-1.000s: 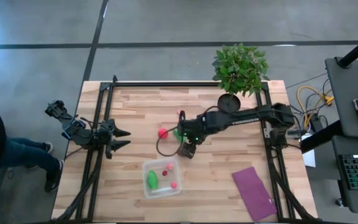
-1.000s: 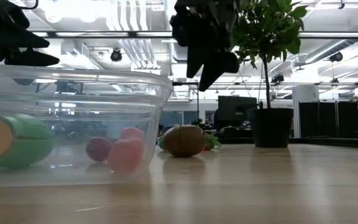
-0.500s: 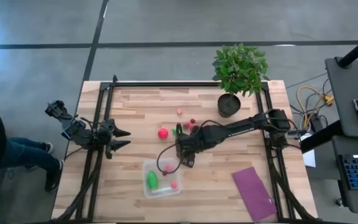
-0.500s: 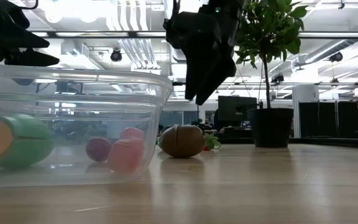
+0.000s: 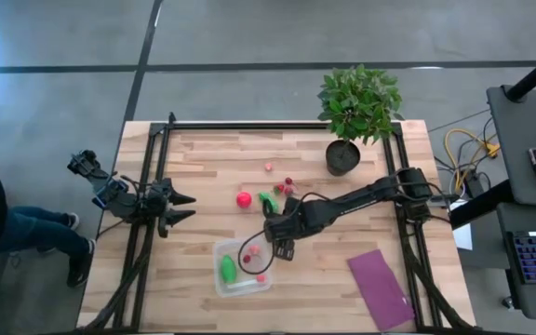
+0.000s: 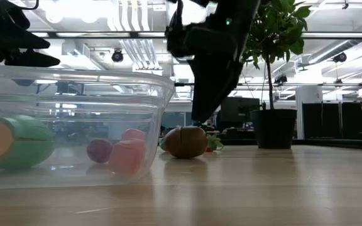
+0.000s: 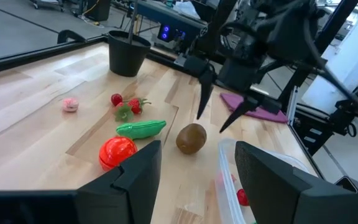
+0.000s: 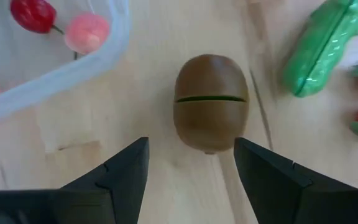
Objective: Pick and placing Produce into tupperware
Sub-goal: Put the kiwi into the transparent bin, then put the green peas into the transparent bin
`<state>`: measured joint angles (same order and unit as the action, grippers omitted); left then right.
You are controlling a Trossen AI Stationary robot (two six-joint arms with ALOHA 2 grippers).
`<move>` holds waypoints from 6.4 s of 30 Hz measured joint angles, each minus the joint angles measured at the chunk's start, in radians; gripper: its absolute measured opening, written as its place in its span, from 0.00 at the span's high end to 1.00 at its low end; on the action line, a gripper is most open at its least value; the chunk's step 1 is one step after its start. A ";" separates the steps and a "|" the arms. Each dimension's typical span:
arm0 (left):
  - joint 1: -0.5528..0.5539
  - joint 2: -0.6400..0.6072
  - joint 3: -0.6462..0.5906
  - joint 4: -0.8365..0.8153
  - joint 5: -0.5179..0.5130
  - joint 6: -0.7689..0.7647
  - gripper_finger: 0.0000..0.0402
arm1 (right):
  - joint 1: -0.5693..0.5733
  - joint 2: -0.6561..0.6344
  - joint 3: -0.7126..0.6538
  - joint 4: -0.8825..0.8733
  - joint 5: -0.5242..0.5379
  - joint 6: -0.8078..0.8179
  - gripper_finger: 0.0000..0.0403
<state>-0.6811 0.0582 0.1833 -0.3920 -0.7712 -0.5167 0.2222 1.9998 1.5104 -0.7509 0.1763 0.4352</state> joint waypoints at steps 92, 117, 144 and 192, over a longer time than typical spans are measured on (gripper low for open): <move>0.000 0.000 0.000 0.000 0.000 0.000 0.52 | -0.013 0.042 0.136 -0.041 0.090 0.009 0.38; 0.000 -0.001 0.000 0.000 0.000 0.000 0.52 | 0.074 0.192 0.620 -0.109 -0.098 0.089 0.39; 0.000 0.000 0.000 0.000 0.000 0.000 0.52 | 0.065 0.257 0.846 -0.640 0.304 0.444 0.25; 0.000 0.000 0.000 0.000 0.000 0.000 0.52 | -0.308 0.357 0.533 -0.401 -0.176 0.211 0.31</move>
<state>-0.6809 0.0578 0.1833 -0.3920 -0.7715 -0.5166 -0.0860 2.3569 2.0438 -1.1520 0.0002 0.6464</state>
